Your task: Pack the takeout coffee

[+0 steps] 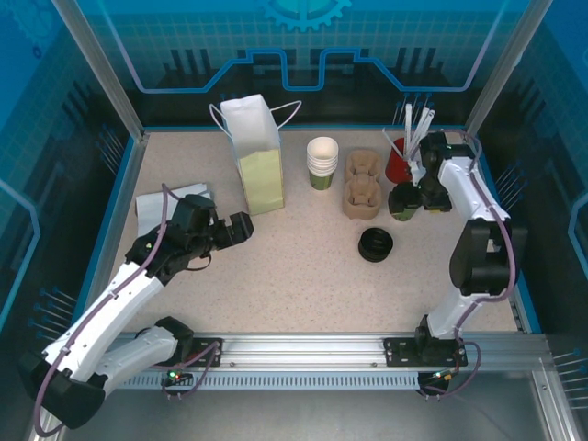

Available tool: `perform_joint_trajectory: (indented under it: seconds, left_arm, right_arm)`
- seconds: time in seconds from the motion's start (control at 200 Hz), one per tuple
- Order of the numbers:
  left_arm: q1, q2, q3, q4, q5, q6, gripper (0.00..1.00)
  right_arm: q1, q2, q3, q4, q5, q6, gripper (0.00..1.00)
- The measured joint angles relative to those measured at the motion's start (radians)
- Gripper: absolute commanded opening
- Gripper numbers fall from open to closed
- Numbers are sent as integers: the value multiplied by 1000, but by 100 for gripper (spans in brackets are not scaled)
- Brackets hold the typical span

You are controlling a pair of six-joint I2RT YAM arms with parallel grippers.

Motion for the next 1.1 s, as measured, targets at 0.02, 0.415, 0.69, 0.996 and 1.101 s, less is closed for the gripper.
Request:
perform_joint_trajectory:
  seconds: [0.02,0.415,0.69,0.996,1.101]
  left_arm:
    - [1,-1,3,-4,1,1,98]
    - [9,12,242,-117,-15,14,93]
    - [46,131,446,-145,-82,33,93]
    - [110,472,901,-233,-150,106,74]
    - [104,607,1091,-285,-195,149,72]
  right_arm:
    - [0,-15,-6,3,-3,0,100]
    - [-14,-494,-135,104,-151,51,100]
    - [-116,-706,-259,252,-349,176,100]
    - [-145,-771,-327,309,-438,229,100]
    - [-145,-763,-328,309,-430,221,100]
